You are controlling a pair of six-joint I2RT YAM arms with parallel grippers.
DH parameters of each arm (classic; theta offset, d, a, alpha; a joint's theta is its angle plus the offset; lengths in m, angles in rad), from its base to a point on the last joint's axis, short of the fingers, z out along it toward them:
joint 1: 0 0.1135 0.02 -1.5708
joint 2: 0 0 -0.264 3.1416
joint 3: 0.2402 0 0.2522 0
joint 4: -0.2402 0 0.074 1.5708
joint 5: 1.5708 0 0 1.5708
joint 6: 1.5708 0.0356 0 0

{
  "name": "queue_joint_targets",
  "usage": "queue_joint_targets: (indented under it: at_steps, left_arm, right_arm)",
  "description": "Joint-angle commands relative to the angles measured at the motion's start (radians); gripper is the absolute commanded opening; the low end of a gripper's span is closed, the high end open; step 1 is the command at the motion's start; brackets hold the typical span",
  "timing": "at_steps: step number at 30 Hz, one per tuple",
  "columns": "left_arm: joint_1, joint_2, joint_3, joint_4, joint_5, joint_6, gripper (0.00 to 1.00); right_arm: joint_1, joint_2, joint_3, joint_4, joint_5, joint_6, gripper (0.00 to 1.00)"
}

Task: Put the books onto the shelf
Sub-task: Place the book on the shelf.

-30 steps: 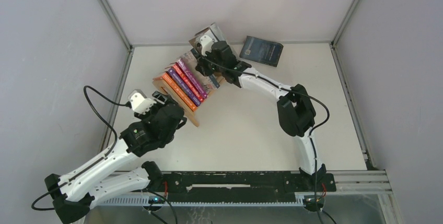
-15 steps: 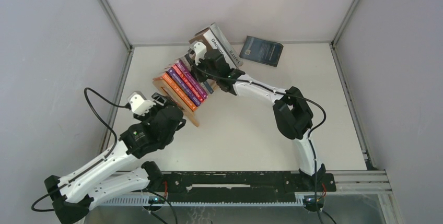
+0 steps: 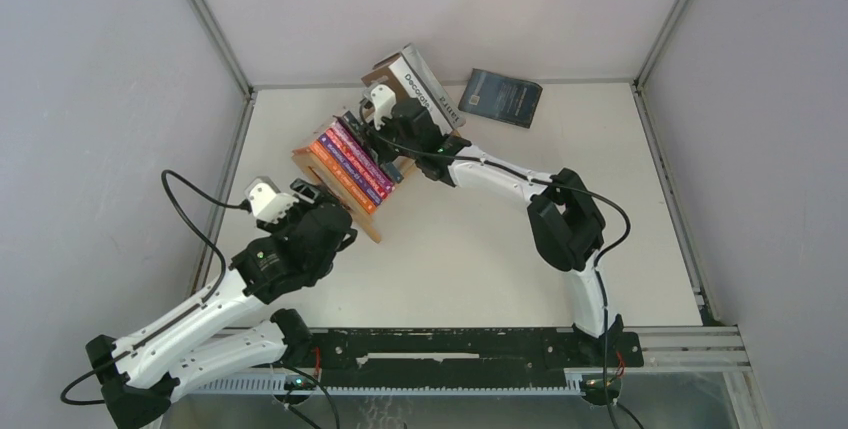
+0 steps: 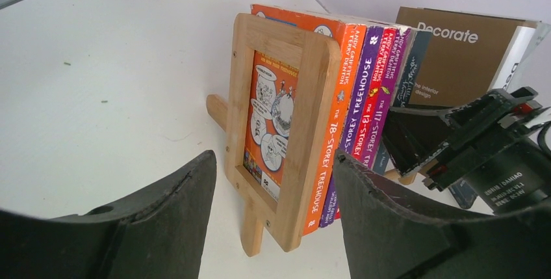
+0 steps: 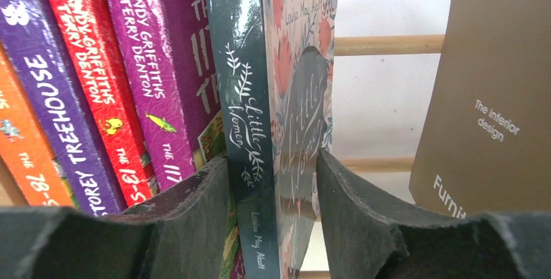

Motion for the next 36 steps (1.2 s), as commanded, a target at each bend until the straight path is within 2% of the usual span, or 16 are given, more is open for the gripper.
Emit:
queue_joint_targets:
  at_steps: [1, 17, 22, 26, 28, 29, 30, 34, 36]
  left_arm:
    - [0.004, -0.004, -0.009, -0.02, -0.037, -0.051, 0.7]
    - [0.005, -0.004, 0.027, -0.106, -0.08, -0.108, 0.71]
    - [0.005, -0.006, 0.043, -0.096, -0.103, -0.084, 0.78]
    - [0.006, -0.018, 0.049, -0.04, -0.109, -0.002, 0.89]
    - [0.007, -0.036, 0.047, 0.004, -0.109, 0.051, 0.96]
    - [0.008, -0.043, 0.044, 0.026, -0.106, 0.082, 0.99]
    - [0.012, -0.055, 0.038, 0.058, -0.103, 0.114, 1.0]
    - [0.039, -0.1, 0.001, 0.157, -0.058, 0.2, 1.0]
    - [0.065, -0.118, -0.022, 0.2, -0.016, 0.222, 1.0]
  right_arm:
    - [0.026, -0.105, -0.008, 0.003, -0.026, 0.001, 0.58]
    - [0.018, -0.231, -0.039, -0.095, -0.007, 0.007, 0.59]
    - [0.019, -0.283, -0.034, -0.124, 0.037, 0.004, 0.61]
    - [0.008, -0.327, -0.037, -0.124, 0.085, 0.022, 0.73]
    - [0.001, -0.339, -0.029, -0.119, 0.115, 0.035, 0.85]
    - [-0.001, -0.338, -0.018, -0.124, 0.154, 0.038, 0.96]
    - [-0.002, -0.339, -0.007, -0.128, 0.194, 0.041, 0.99]
    - [-0.006, -0.357, -0.018, -0.078, 0.362, 0.062, 1.0]
    - [-0.02, -0.372, -0.047, -0.038, 0.399, 0.065, 1.0]
